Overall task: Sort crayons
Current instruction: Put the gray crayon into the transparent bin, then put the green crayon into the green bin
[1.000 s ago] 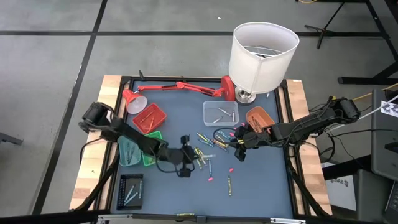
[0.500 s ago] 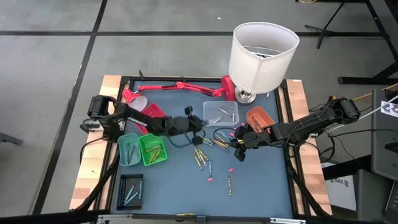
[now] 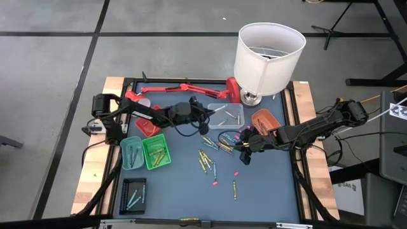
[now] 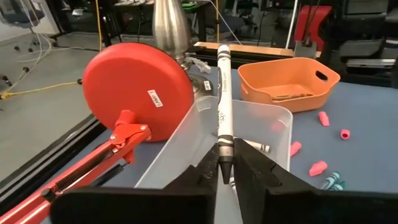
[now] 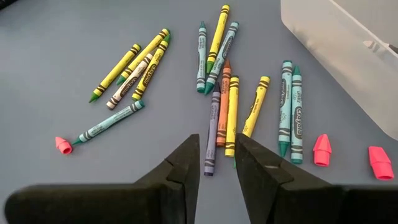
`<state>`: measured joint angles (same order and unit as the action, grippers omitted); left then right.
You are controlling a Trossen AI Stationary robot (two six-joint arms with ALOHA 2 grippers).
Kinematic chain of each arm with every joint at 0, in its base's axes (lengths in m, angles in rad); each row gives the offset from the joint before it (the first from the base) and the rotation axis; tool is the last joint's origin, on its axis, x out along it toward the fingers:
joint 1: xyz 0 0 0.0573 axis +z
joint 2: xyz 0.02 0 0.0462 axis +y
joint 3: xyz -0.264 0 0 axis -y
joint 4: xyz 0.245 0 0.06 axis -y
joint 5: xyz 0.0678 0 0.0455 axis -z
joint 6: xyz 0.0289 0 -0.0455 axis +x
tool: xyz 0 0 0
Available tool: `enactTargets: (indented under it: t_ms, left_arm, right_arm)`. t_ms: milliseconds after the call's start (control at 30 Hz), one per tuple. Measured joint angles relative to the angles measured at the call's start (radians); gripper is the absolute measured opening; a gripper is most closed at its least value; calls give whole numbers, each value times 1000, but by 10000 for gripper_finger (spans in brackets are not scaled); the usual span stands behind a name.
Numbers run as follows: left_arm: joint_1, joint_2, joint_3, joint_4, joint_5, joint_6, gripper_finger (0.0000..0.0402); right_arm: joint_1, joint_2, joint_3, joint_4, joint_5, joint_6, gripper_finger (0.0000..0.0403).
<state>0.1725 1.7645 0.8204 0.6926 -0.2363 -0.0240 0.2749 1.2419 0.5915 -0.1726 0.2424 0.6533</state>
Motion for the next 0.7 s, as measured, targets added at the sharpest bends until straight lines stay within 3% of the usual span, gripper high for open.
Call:
enactTargets:
  t_ms: [233, 433, 700]
  left_arm:
    - [-1, 0, 0, 0, 0, -1, 84]
    - [-17, 0, 0, 0, 4, -10, 107]
    - [-128, 0, 0, -1, 305, -96, 96]
  right_arm:
    - [0, 0, 0, 0, 0, 0, 99]
    - [0, 0, 0, 0, 0, 0, 99]
    - [0, 0, 0, -1, 0, 0, 99]
